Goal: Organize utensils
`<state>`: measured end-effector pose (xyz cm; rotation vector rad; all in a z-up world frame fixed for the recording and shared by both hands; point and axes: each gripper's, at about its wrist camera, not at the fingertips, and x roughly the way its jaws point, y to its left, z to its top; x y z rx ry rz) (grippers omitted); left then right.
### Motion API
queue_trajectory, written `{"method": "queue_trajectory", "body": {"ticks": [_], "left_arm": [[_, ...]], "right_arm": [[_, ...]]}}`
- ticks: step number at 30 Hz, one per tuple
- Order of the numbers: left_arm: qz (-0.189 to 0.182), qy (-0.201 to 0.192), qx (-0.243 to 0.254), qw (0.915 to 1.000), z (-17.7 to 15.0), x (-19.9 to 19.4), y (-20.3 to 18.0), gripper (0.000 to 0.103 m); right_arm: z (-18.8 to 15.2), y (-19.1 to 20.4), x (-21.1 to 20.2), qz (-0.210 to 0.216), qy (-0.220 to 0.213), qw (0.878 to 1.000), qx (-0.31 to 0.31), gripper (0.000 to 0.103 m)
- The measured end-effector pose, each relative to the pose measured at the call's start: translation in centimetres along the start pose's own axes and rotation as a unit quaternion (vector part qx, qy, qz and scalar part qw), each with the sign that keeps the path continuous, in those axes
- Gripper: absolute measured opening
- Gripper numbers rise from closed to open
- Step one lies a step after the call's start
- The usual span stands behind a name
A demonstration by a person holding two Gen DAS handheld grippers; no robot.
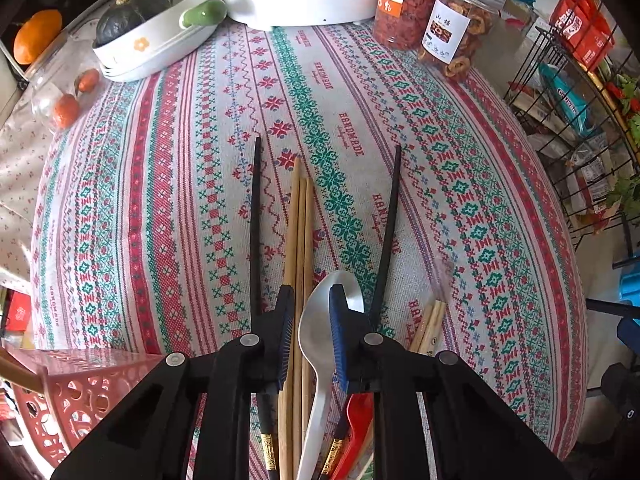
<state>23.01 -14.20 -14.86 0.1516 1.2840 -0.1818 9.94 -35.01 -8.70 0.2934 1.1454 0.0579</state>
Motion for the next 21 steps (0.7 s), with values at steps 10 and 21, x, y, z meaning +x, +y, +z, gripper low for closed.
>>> {"method": "queue_trajectory", "body": {"ticks": [10,21], "left_arm": [[-0.005,-0.069,0.067,0.9954,-2.0,-3.6,-1.4,0.001],[-0.035,-0.193,0.095,0.9759,-6.8,-12.9,-0.6,0.001]], "right_arm": [[0.4,0.8,0.6,-0.004,0.004,1.0,-0.008,0.081],[0.3,3.7,2.7,0.008,0.029,0.999,-0.034,0.081]]}}
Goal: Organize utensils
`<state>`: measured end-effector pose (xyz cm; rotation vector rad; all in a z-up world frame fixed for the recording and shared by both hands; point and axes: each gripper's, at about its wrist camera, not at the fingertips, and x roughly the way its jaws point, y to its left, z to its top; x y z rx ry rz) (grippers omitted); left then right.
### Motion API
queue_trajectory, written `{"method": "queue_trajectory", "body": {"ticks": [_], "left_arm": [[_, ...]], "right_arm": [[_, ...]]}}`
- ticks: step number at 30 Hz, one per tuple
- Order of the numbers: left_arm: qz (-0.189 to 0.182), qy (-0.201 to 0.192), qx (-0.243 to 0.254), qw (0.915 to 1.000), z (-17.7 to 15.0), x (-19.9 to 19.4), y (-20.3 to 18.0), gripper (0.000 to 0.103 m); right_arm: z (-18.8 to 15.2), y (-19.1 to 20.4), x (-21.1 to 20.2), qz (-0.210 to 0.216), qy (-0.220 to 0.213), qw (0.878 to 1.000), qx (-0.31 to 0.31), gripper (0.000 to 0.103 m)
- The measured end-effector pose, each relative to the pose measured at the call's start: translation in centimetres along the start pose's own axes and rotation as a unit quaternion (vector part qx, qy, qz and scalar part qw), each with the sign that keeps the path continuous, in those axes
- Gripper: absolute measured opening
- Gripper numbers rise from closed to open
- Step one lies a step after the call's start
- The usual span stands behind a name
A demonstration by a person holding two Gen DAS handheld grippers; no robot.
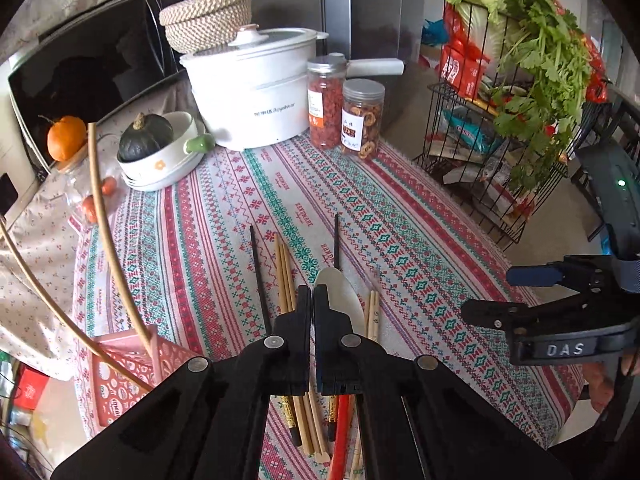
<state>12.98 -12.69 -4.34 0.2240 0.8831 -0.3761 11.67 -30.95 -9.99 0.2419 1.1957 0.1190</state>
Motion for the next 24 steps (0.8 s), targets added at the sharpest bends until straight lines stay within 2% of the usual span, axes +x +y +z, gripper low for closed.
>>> {"method": "queue_trajectory", "body": {"ticks": [9,10,11,13,15,21,23,24], "left_arm": [[-0.016,-0.09,-0.019,0.9956,-2.3,-7.6,4.0,0.001],[-0.022,-0.101,-0.027,0.9943,-2.5,-8.2,4.7,0.001],[-0.032,-0.113,-0.037,0.9924,-2.9,-8.7,5.6,0.001],[-0.046,-0.133,-0.066,0.9878,-3.7,-9.5,7.2,0.001],[-0.055,-0.131,-0.088,0.9859,-3.8,-9.8,8.6,0.001],[-0.05,-0.154,-0.115,0.98,-3.9,-11.0,11.3,0.001],[-0.05,-0.157,-0.123,0.9786,-3.8,-11.1,12.0,0.001],[-0.052,-0.156,-0.125,0.9784,-3.8,-11.1,12.3,0.001]], "right_arm": [[3.1,1.5,2.5,0.015,-0.007,1.0,0.007,0.08],[3.6,1.8,3.1,0.013,-0.005,1.0,0.007,0.074],[4.1,2.2,3.7,0.014,0.0,1.0,0.005,0.063],[5.2,3.0,5.1,0.013,0.009,1.0,0.001,0.047],[6.3,3.8,6.6,0.009,0.015,1.0,0.0,0.045],[9.1,5.2,9.5,0.008,0.012,0.999,0.03,0.042],[9.4,5.5,10.5,-0.006,0.018,0.999,0.027,0.028],[9.4,5.7,10.6,-0.015,0.006,1.0,0.02,0.027]]}}
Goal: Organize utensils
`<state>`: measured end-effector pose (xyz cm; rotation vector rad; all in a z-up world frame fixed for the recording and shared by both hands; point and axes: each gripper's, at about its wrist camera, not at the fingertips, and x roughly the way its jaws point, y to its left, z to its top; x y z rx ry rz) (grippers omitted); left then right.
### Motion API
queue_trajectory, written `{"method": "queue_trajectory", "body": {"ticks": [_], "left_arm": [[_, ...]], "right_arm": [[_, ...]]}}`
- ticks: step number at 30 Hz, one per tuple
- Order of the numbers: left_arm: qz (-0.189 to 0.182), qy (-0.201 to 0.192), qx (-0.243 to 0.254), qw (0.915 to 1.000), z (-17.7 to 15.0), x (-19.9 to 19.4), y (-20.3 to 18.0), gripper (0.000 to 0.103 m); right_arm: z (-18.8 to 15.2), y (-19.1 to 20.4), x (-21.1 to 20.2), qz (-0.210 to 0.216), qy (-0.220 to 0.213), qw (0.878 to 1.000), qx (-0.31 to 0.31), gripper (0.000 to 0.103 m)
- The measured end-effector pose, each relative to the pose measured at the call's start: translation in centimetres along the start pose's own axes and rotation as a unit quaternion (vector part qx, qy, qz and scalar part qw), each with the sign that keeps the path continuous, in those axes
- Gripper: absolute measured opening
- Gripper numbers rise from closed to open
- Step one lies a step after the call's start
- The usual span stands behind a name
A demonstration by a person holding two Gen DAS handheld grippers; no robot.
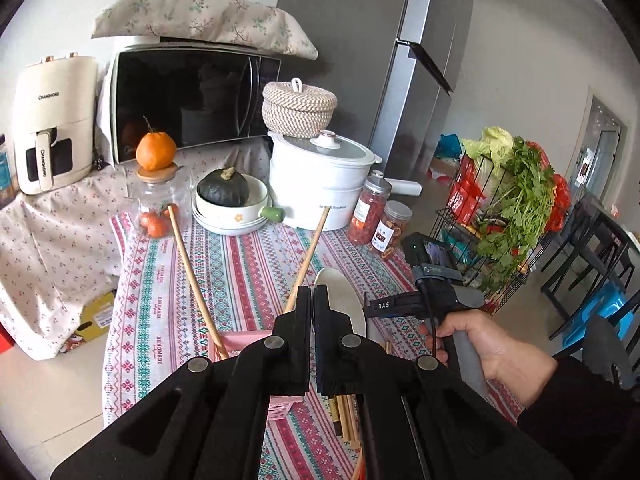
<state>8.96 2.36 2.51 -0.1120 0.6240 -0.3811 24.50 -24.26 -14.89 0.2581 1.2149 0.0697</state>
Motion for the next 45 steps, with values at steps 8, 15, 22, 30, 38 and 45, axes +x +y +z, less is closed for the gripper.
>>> {"method": "queue_trajectory", "body": {"ticks": [8,15,22,30,38,45], "left_arm": [[0.011,-0.003,-0.013,0.9998,0.1,0.1,0.9,0.001],[0.03,-0.019,-0.021,0.9991,0.0,-0.7,1.4,0.001],[0.034,-0.021,-0.035,0.9986,-0.3,-0.7,2.0,0.001],[0.034,-0.02,-0.038,0.9985,-0.3,-0.8,2.4,0.001],[0.045,-0.03,-0.05,0.9973,0.1,-1.0,3.9,0.001],[0.1,-0.085,-0.056,0.9898,0.3,-1.2,4.8,0.001]], "right_arm": [[-0.5,1.0,-0.6,-0.029,-0.014,0.999,-0.034,0.0],[-1.6,0.5,-5.7,0.036,-0.058,0.997,-0.026,0.0],[-1.9,0.1,-5.3,0.056,-0.033,0.998,-0.007,0.03],[-0.6,1.8,0.4,-0.034,0.008,0.999,-0.026,0.052],[-0.2,4.4,0.3,-0.051,-0.021,0.997,-0.045,0.007],[-1.3,3.2,-6.2,0.046,-0.091,0.995,-0.011,0.005]]}}
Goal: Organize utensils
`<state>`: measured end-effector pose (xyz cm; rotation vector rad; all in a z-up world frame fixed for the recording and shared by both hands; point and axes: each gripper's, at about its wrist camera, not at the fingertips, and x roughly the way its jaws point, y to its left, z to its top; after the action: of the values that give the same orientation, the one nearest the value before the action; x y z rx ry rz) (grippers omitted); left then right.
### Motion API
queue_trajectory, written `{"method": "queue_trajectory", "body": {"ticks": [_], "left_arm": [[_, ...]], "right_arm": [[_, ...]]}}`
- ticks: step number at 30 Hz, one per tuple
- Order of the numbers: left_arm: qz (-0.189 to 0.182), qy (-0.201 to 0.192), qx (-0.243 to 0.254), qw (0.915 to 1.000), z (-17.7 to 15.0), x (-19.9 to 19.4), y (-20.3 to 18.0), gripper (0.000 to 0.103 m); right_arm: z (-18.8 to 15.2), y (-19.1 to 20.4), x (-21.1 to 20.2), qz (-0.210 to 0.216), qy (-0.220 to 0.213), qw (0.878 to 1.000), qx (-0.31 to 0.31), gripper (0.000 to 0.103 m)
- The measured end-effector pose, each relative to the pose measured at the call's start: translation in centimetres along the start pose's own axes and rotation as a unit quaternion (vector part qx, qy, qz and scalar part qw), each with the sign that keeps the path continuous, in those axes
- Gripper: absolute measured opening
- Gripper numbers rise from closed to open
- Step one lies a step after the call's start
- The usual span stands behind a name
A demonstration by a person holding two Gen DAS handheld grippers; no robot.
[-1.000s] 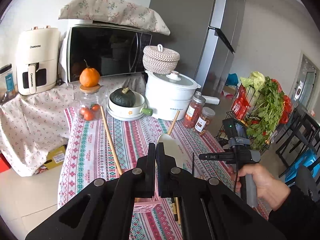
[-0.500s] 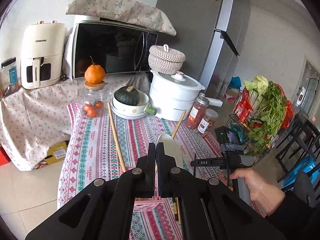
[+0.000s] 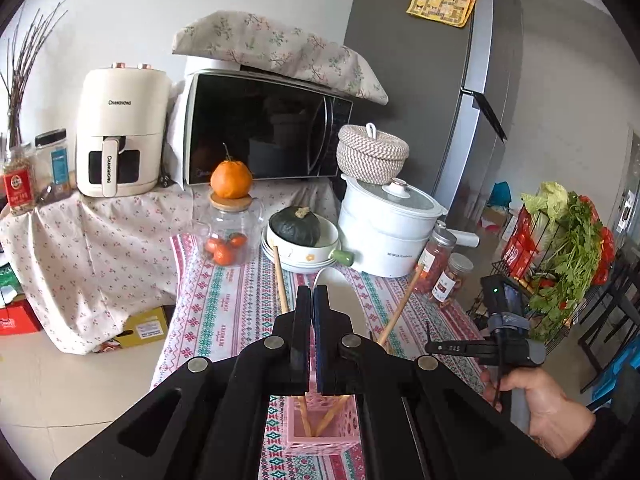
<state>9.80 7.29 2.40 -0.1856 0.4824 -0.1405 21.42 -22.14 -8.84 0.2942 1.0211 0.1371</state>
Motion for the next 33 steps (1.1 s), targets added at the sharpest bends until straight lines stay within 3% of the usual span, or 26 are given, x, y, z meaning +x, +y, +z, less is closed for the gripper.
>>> {"method": "queue_trajectory", "body": {"ticks": [6,10,14,21,28,33], "left_arm": [[0.052,-0.073,-0.009,0.9959,-0.4,0.6,0.2,0.001],[0.105,-0.133,0.033,0.985,-1.1,1.1,-0.9,0.001],[0.139,-0.163,0.073,0.9741,-2.0,2.6,-1.9,0.001],[0.164,-0.182,0.13,0.9608,-4.4,4.3,-3.3,0.001],[0.168,-0.18,0.15,0.9575,-6.4,6.2,-3.7,0.001],[0.164,-0.166,0.153,0.9602,-7.1,6.7,-3.5,0.002]], "right_arm": [[-1.2,0.9,-8.1,0.053,-0.086,0.995,-0.009,0.004],[-1.8,1.7,-11.5,0.075,-0.136,0.988,-0.021,0.004],[-2.1,1.8,-13.8,0.079,-0.178,0.98,-0.04,0.004],[-1.7,1.4,-16.2,0.098,-0.204,0.973,-0.042,0.004],[-1.7,2.0,-17.2,0.115,-0.208,0.97,-0.046,0.004],[-2.0,2.5,-17.7,0.125,-0.209,0.968,-0.056,0.004]]}}
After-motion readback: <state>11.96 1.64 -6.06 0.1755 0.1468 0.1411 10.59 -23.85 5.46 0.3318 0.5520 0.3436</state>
